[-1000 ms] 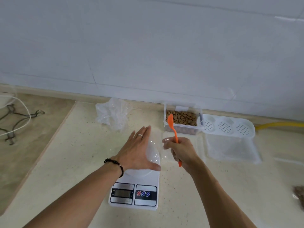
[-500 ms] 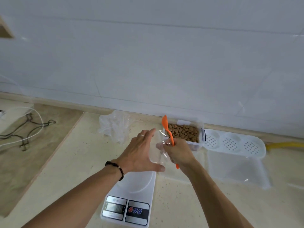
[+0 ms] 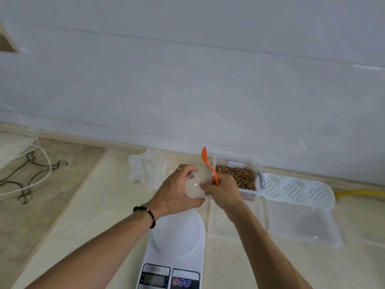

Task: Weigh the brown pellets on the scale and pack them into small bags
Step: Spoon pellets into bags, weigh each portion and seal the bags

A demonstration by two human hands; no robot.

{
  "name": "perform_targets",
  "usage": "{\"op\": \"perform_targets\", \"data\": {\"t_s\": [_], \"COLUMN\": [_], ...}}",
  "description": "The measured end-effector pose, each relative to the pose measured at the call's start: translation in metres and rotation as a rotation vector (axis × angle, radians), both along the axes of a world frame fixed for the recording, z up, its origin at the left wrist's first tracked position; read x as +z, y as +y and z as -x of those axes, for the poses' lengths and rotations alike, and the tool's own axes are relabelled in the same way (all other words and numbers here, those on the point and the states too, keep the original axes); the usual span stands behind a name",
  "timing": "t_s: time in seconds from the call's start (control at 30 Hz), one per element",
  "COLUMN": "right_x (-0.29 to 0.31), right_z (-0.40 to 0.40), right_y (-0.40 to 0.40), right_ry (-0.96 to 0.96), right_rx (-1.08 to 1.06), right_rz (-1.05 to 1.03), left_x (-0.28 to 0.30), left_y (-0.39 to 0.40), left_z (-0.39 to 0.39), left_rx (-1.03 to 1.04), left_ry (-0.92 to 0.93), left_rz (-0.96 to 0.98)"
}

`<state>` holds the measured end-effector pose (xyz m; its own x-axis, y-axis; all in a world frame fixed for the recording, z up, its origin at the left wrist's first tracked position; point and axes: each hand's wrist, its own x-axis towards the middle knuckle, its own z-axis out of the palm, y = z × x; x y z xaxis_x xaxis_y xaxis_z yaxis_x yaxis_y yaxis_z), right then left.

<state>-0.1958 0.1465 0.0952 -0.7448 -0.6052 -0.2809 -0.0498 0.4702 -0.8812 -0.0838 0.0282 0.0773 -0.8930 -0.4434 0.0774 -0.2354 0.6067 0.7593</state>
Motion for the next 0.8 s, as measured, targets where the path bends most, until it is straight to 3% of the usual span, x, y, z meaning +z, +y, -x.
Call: {"op": "perform_targets", "data": {"t_s": [0.23,0.4,0.53,0.8], "right_x": [0.001,0.004,-0.003,-0.016], "right_z": [0.005,0.030,0.058,0.085], "right_y": [0.001,0.029,0.058,0.080], "right_ry": [0.031,0.031,0.252,0.423], "right_rx": [-0.027,-0.173,-0.152,-0.334], "right_rz": [-0.028,-0.132,-0.336,-0.310], "left_x": [-0.003,-0.007,-0.009,-0.018], "left_y": [-0.014,-0.012,-0.006,0.000], "left_z": [0.009,0.025,0.038,0.051], "left_rx": [-0.066,-0.070,-0.115,-0.079], "left_ry": [-0.048,-0.079,-0.117,-0.174], "left_rz": [0.058,0.070,0.098,0.172]}}
